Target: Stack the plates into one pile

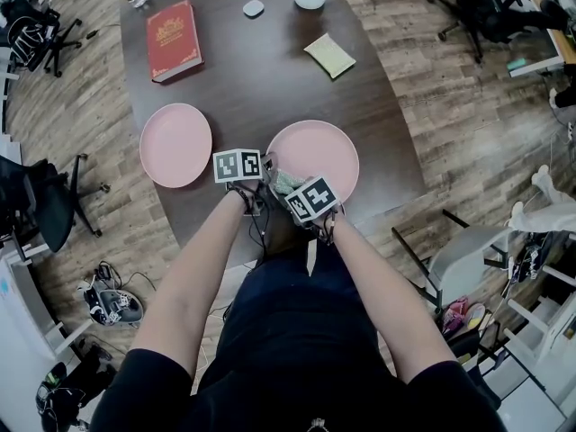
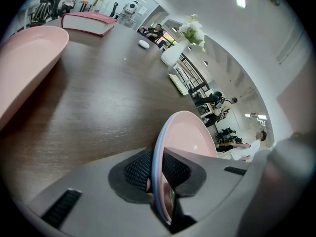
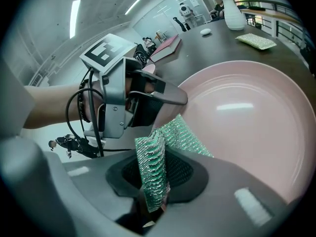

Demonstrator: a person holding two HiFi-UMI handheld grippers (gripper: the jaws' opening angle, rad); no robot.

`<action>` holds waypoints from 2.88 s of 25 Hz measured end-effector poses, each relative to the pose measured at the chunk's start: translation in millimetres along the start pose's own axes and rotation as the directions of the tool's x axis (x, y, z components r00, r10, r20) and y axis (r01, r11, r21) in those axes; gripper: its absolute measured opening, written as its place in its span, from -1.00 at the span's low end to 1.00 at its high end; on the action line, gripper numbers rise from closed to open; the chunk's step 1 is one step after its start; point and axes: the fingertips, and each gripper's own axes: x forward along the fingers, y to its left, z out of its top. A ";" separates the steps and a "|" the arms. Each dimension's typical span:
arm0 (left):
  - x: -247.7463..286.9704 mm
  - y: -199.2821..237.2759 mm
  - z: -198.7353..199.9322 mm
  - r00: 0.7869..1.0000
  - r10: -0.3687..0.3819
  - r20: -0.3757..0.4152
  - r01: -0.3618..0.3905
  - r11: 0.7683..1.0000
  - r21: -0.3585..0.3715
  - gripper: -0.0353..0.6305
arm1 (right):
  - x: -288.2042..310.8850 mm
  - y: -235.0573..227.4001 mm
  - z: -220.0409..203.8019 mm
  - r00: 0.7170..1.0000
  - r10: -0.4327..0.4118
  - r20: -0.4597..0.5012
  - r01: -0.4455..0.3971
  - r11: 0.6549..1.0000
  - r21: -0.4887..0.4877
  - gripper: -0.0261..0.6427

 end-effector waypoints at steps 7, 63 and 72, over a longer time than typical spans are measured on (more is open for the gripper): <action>0.6 0.3 0.8 1.000 -0.001 0.001 0.001 1.000 0.004 -0.75 | -11.4 -9.5 -14.9 0.998 -0.041 -0.044 0.040 0.999 -0.019 -0.67; 2.0 1.4 -2.1 1.000 -0.019 0.003 0.019 0.999 -0.033 -0.74 | -71.7 -83.2 -37.1 0.970 -0.231 -0.075 0.225 0.971 -0.081 -0.67; 2.5 1.4 -2.4 1.000 -0.020 0.006 0.021 0.999 -0.043 -0.73 | -59.6 -67.3 -40.4 0.978 -0.190 -0.087 0.184 0.981 -0.067 -0.67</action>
